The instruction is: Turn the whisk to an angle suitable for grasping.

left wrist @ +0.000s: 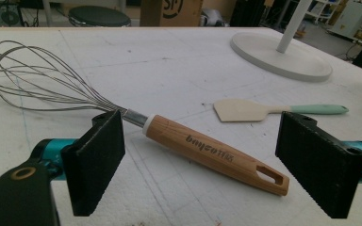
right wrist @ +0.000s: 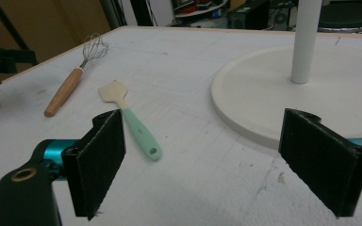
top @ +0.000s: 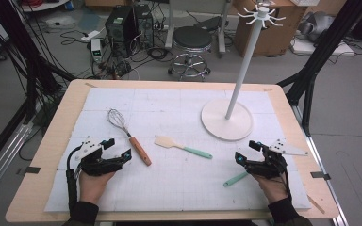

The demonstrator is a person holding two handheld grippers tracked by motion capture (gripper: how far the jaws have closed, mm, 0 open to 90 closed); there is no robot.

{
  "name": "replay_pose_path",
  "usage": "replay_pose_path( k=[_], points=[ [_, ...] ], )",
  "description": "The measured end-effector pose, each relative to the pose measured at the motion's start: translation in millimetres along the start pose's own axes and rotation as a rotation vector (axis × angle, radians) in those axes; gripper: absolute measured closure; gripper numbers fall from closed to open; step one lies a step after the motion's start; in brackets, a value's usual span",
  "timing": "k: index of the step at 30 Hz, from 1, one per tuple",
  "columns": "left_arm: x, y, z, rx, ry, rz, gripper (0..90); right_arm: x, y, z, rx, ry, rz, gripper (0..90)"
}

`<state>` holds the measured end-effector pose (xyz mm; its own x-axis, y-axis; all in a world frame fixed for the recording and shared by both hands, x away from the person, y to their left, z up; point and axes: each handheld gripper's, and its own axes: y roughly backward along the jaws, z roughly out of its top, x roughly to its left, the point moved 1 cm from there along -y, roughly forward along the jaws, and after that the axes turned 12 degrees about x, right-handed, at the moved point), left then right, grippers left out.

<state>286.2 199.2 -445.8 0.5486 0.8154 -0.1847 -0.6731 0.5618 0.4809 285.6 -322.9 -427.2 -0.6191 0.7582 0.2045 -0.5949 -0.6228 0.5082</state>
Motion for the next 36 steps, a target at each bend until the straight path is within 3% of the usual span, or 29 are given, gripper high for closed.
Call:
replay_pose_path(
  k=[7, 9, 12, 14, 20, 24, 28, 36],
  points=[
    [-0.7, -0.6, 0.1, 0.008, -0.004, 0.002, 21.6, -0.1, -0.7, -0.1, 0.001, 0.001, -0.006, 14.5],
    [-0.6, -0.5, 0.2, 0.010, -0.004, 0.005, 27.2, 0.2, -0.7, -0.1, 0.004, -0.001, -0.005, 14.5],
    [-0.1, 0.6, 2.2, 0.005, -0.005, 0.006, 43.1, 0.6, -0.5, 0.0, 0.000, 0.003, -0.005, 14.5],
    [2.0, 0.6, 5.0, 0.021, 0.002, -0.018, 49.6, 0.0, -0.2, 0.0, 0.000, 0.000, -0.005, 14.5],
    [1.7, -1.9, 10.7, 0.040, -0.016, -0.033, 60.7, -1.4, -1.4, -0.3, 0.011, -0.008, -0.002, 14.5],
    [2.9, -1.7, 13.8, 0.038, -0.013, -0.013, 66.0, -1.0, -2.3, -0.4, 0.014, -0.009, -0.002, 14.5],
    [4.7, -1.9, 14.2, 0.037, -0.010, -0.004, 74.7, -1.4, -2.9, -0.5, 0.015, -0.010, -0.006, 14.5],
    [9.8, -5.8, 20.5, 0.063, 0.019, -0.031, 85.2, -1.6, -2.1, -0.7, 0.016, -0.018, -0.004, 14.5]
  ],
)
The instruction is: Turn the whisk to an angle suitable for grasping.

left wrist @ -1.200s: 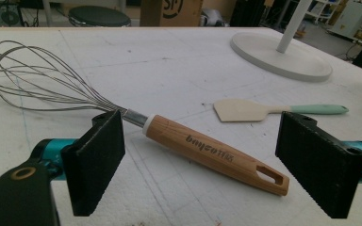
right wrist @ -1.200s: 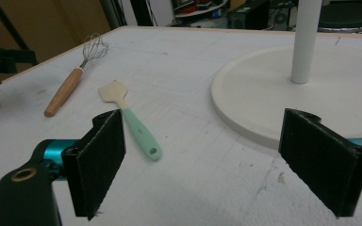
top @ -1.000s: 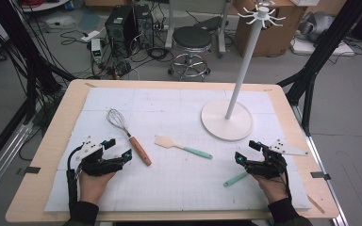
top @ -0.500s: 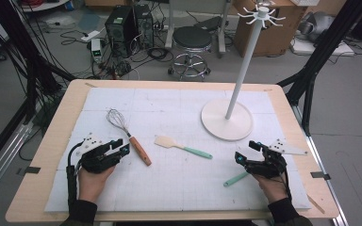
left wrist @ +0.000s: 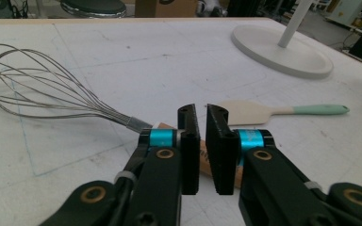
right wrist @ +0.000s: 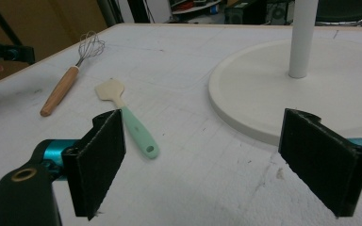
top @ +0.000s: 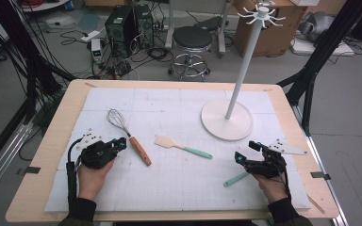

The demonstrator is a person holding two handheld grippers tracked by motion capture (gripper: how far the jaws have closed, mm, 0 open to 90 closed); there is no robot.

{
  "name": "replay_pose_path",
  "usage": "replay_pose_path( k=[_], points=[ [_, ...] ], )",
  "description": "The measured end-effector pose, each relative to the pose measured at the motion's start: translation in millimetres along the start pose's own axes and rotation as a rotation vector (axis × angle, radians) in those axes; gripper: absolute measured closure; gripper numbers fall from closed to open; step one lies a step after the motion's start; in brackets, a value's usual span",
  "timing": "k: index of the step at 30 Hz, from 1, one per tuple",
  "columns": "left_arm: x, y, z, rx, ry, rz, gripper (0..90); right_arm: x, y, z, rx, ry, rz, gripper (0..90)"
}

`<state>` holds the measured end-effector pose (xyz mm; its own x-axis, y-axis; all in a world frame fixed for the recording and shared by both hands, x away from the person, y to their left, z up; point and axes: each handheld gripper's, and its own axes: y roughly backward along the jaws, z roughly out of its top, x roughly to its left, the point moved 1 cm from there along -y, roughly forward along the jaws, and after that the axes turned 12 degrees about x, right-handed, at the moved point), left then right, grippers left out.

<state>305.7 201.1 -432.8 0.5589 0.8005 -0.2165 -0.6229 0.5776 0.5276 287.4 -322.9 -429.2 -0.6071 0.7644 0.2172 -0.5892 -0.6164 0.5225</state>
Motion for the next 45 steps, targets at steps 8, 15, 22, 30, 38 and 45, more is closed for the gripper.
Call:
replay_pose_path(
  k=[8, 15, 22, 30, 38, 45],
  points=[
    [-2.9, -8.2, 10.3, 0.029, -0.022, -0.021, 89.8, -0.5, 0.4, 0.1, -0.003, 0.000, -0.006, 14.5],
    [11.6, -19.5, 9.9, 0.054, 0.072, -0.057, 90.0, -0.3, -0.4, 0.1, 0.001, 0.000, -0.002, 14.5],
    [20.8, -28.0, 16.5, 0.104, 0.095, -0.084, 90.0, -1.3, -2.7, 0.1, 0.007, -0.003, -0.001, 14.5],
    [23.4, -25.8, 43.0, 0.084, 0.069, -0.088, 90.0, -1.5, -2.3, 0.3, 0.005, -0.004, 0.003, 14.6],
    [38.2, -34.9, 49.6, 0.099, 0.106, -0.112, 90.0, -2.1, -1.9, 0.7, -0.001, -0.001, 0.007, 14.6],
    [50.3, -55.6, 41.4, 0.171, 0.131, -0.107, 90.0, -2.3, -2.5, 0.7, 0.000, -0.006, 0.006, 14.6]
  ],
)
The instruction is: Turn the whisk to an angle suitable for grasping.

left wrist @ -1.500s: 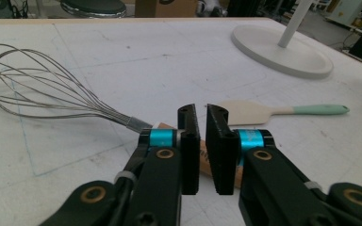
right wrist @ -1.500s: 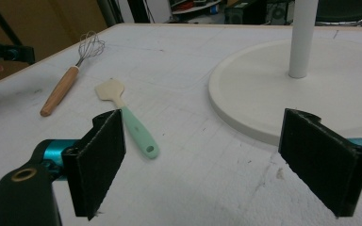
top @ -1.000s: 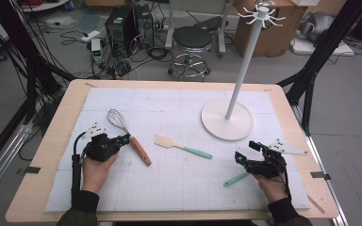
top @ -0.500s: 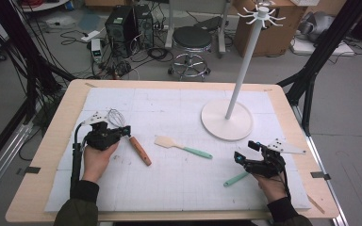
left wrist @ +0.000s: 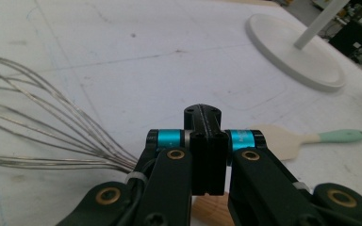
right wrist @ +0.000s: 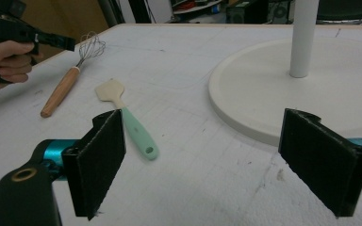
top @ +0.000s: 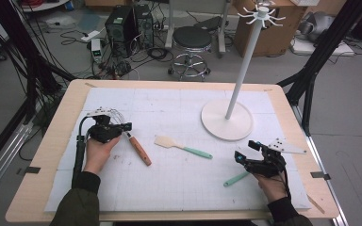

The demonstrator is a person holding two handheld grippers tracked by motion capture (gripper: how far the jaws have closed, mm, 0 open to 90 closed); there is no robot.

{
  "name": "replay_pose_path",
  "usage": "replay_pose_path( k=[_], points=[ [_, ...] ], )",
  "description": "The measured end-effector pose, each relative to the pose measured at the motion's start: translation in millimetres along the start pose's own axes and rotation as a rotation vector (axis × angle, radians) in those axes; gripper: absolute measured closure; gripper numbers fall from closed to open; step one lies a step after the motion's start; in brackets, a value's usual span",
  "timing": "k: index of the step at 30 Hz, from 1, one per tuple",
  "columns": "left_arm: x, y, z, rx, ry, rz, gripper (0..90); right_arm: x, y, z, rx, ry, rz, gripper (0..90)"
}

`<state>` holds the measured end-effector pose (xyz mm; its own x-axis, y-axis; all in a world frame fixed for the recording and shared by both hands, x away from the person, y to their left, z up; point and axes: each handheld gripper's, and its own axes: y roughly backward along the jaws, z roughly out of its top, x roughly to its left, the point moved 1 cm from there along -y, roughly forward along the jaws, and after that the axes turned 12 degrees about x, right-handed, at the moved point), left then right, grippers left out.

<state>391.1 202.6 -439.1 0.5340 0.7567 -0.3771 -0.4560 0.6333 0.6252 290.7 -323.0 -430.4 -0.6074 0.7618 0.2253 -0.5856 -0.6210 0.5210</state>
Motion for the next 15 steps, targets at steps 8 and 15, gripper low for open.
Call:
replay_pose_path(
  k=[8, 15],
  points=[
    [6.9, -8.4, -2.7, 0.040, -0.004, 0.051, 90.0, 1.6, -0.1, -0.2, -0.008, 0.011, -0.002, 14.5],
    [6.3, -17.5, -4.2, 0.068, -0.020, 0.045, 90.0, 1.1, -0.1, -0.9, -0.014, 0.005, 0.000, 14.5]
  ],
)
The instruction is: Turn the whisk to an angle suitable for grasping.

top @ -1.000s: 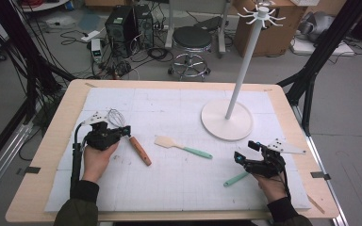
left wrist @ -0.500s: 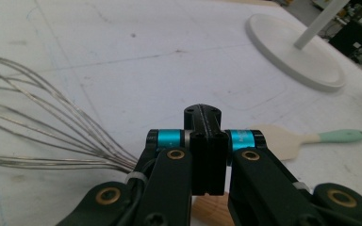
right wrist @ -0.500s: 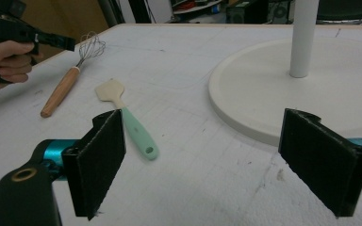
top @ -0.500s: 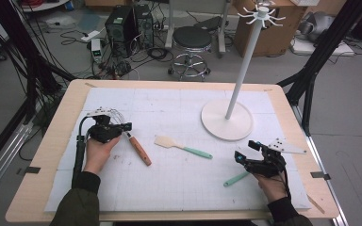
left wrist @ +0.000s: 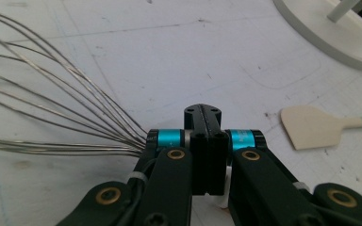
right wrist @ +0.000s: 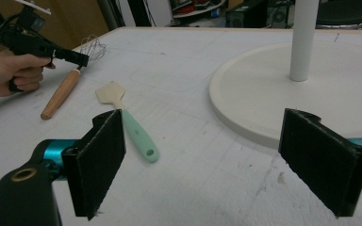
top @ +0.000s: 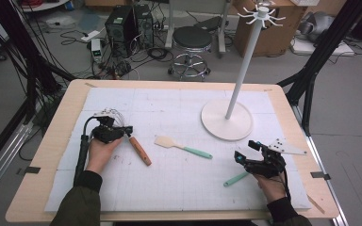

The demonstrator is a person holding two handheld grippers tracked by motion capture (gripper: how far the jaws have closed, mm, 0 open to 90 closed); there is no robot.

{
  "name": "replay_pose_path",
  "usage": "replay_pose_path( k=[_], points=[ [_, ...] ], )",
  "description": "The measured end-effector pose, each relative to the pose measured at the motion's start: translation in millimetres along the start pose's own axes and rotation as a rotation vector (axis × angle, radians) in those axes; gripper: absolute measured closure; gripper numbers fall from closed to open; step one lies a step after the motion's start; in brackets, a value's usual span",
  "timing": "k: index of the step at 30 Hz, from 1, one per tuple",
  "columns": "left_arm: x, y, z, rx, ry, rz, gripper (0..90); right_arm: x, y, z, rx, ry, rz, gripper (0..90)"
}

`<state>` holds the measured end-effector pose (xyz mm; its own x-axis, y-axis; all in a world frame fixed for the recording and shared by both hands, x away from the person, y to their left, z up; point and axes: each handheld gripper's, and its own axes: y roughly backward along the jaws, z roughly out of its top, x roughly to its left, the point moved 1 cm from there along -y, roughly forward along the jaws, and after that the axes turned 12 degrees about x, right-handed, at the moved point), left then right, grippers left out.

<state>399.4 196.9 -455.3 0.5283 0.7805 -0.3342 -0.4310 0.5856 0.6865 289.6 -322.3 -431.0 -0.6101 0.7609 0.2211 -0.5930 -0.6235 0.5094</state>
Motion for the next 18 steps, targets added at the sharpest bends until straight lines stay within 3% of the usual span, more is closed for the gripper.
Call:
replay_pose_path(
  k=[5, 10, 18],
  points=[
    [-3.3, -1.4, -0.1, 0.034, -0.025, 0.025, 90.0, 0.6, -1.2, -0.5, 0.005, 0.006, -0.001, 14.5],
    [-8.8, 5.1, -3.1, 0.090, -0.051, 0.079, 90.0, 0.3, -1.1, -0.8, 0.007, 0.001, 0.000, 14.5],
    [-9.5, 15.0, -13.0, 0.102, -0.050, 0.091, 90.0, 0.5, -0.1, -0.7, 0.000, 0.001, -0.003, 14.5]
  ],
)
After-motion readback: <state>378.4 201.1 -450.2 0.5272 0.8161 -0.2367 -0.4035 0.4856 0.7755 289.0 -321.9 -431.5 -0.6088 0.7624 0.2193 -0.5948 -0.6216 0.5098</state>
